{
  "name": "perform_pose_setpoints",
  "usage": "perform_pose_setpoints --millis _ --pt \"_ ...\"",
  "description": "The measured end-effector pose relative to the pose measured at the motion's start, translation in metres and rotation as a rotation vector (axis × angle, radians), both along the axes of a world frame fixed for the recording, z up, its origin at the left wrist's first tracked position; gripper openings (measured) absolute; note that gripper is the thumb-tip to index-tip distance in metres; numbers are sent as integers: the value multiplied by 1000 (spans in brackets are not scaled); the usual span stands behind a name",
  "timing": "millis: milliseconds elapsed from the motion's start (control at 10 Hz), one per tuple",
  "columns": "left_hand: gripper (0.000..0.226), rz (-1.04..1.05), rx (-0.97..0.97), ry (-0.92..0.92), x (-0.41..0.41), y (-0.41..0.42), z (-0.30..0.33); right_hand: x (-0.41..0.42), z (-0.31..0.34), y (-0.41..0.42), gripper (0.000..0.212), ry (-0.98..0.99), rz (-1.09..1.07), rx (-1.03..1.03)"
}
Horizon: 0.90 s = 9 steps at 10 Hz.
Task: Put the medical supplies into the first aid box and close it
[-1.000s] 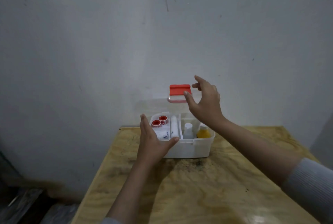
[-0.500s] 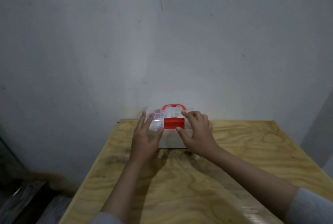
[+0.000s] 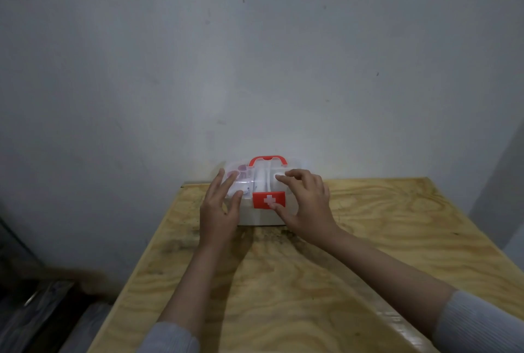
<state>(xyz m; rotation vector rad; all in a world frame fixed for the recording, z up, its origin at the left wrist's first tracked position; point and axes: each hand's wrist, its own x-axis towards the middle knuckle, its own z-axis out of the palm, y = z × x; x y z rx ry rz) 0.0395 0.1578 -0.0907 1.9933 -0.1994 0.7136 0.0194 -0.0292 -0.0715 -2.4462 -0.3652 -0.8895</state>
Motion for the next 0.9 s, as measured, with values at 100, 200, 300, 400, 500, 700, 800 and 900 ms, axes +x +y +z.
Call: perform_pose_setpoints --millis 100,200,300,400,500,700,800,900 --pt "42 4 6 -20 0 0 0 4 -7 2 46 -61 -65 -51" --pt "41 9 25 -34 0 0 -1 9 -16 5 43 -144 -123 -111" --pt "42 17 76 -27 2 3 1 16 -22 5 43 -192 -151 -163" --pt "41 18 117 -12 8 5 4 22 -26 4 44 -234 -166 -200" --pt "39 -6 146 6 19 2 11 31 -24 1 45 -240 -210 -233" --pt "36 -27 205 33 37 -3 22 48 -17 -6 44 -248 -255 -304" --pt "38 -9 234 84 40 -4 28 48 -16 -5 45 -231 -257 -330" --pt "56 12 358 156 34 -3 31 36 -9 -5 45 -165 -157 -267"
